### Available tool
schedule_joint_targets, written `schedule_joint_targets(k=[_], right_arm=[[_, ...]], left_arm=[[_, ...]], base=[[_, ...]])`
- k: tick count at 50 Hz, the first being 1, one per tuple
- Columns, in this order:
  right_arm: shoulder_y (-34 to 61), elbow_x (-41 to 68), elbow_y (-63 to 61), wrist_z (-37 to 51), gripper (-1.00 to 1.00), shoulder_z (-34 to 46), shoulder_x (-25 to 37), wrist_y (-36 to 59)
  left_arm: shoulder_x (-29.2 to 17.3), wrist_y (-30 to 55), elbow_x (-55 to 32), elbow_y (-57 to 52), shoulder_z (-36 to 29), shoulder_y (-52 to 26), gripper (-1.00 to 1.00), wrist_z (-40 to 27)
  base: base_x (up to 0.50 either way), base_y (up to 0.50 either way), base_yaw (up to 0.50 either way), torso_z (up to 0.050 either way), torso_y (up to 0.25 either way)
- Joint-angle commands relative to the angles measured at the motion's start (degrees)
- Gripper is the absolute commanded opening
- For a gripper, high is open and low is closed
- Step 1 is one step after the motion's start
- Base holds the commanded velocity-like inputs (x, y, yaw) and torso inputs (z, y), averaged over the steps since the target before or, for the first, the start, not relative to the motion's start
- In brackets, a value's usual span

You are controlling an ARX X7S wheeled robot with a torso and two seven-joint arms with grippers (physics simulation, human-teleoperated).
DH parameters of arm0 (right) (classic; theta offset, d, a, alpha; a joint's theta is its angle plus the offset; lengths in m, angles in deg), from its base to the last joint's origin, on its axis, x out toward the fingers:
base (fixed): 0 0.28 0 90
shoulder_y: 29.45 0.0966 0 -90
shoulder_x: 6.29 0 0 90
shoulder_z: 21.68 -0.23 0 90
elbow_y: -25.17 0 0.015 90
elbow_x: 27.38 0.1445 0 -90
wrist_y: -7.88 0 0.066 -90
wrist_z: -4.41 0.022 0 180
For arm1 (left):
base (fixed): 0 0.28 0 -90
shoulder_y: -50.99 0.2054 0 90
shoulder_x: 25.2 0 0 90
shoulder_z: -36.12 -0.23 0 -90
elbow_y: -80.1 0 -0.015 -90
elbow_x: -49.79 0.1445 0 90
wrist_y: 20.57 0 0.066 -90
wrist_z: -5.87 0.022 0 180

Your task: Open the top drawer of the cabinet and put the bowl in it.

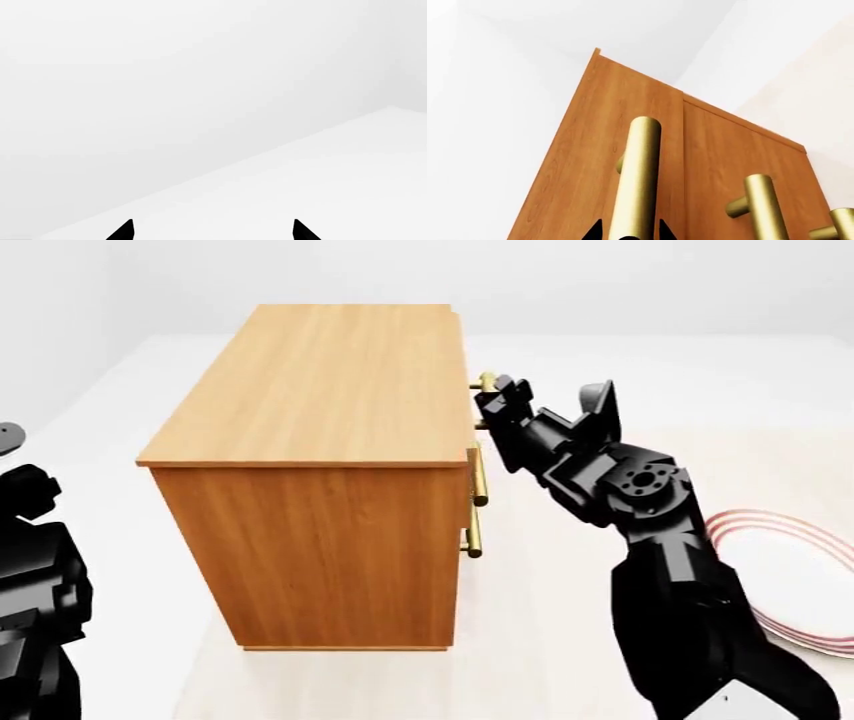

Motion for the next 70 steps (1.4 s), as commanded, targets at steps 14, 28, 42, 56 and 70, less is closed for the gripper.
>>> schedule_joint_targets(k=[14,28,42,56,70], right_arm=[[1.1,-0.3,1.2,-2.5,-1.0,0.3,2.9,0.8],[1.9,-3.1,1.0,-2.6,-1.0,-3.4,4.5,2.2],[1.5,-2.6,-1.6,-1.4,-1.0,-4.7,5.8,4.1],[0.5,-2.0,-4.0,-0.5,-1.0,-5.3,6.9,5.5],[0.0,-1.5,-4.9,-0.1,-1.0,-5.9,8.1,6.1]], left_arm=[[-0.1,0.3,0.0,0.0,0.2,-0.1,1.0,-0.1],[-0.2,0.5,0.0,0.0,0.2,-0.3,1.0,-0.1],[-0.2,0.4,0.0,0.0,0.2,-0.3,1.0,-0.1],[-0.2,0.4,0.0,0.0,0.1,-0.3,1.0,-0.2],[-0.2,0.4,0.0,0.0,0.0,-0.3,1.0,-0.3]], base=[[0.0,0.0,0.0,0.0,0.001],[0.0,0.0,0.0,0.0,0.001],[0.0,0.0,0.0,0.0,0.001],[0.0,0.0,0.0,0.0,0.001],[0.0,0.0,0.0,0.001,0.001]])
